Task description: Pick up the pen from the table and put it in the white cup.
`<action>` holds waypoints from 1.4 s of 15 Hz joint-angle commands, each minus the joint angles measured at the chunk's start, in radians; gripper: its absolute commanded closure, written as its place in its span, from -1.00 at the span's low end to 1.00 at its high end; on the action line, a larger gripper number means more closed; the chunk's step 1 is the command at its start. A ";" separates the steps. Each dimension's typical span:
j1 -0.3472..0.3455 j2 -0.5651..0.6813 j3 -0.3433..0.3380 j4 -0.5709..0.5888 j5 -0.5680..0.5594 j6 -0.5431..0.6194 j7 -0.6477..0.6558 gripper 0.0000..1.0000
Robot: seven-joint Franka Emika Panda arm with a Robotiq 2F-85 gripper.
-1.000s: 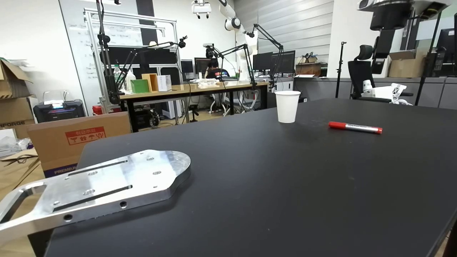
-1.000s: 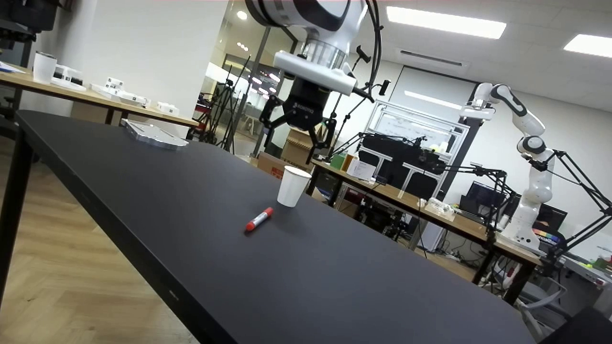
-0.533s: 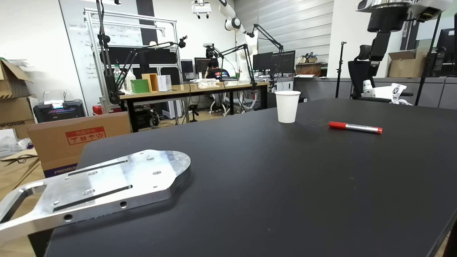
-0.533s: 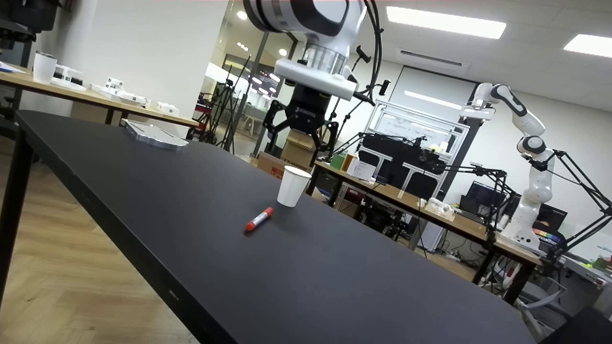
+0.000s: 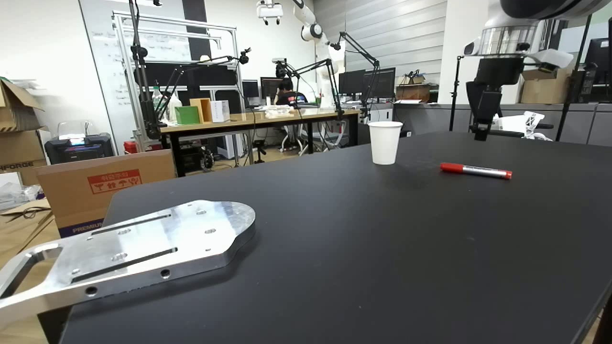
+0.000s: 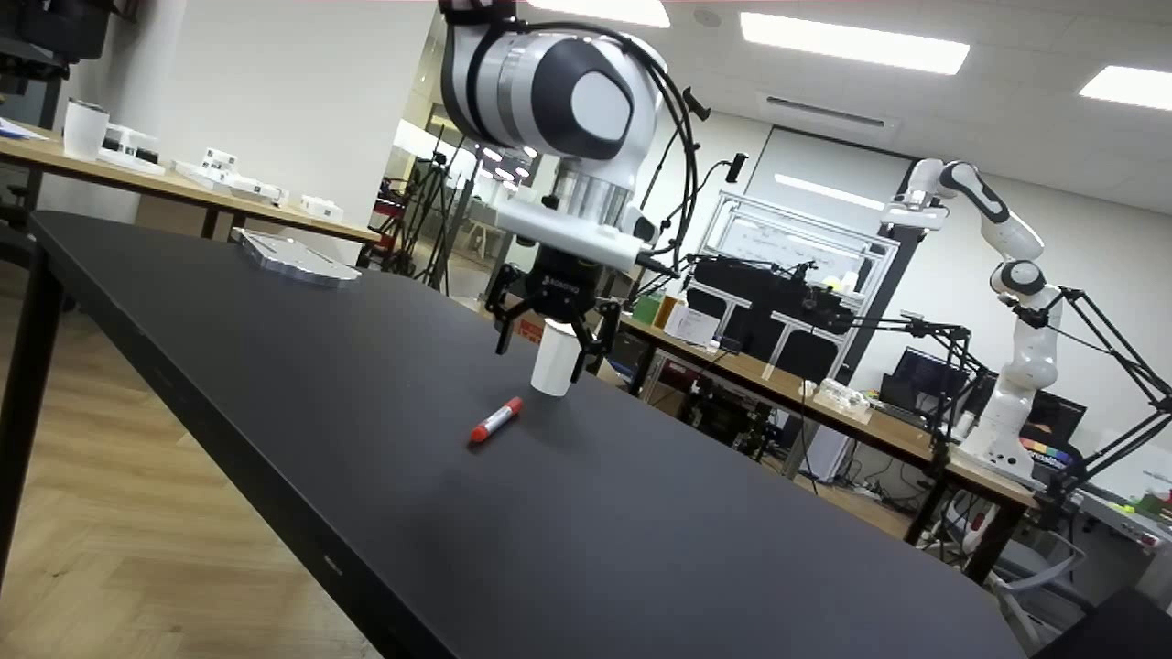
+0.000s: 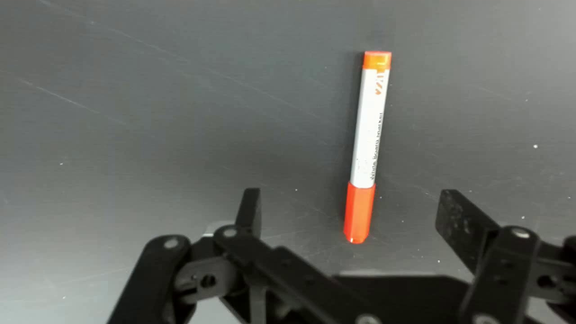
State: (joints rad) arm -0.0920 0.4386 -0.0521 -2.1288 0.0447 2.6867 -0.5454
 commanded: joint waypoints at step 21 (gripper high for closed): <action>-0.006 0.186 0.039 0.191 -0.026 -0.263 0.339 0.78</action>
State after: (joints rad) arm -0.1076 0.6157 -0.0050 -1.9955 0.0191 2.5522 -0.2959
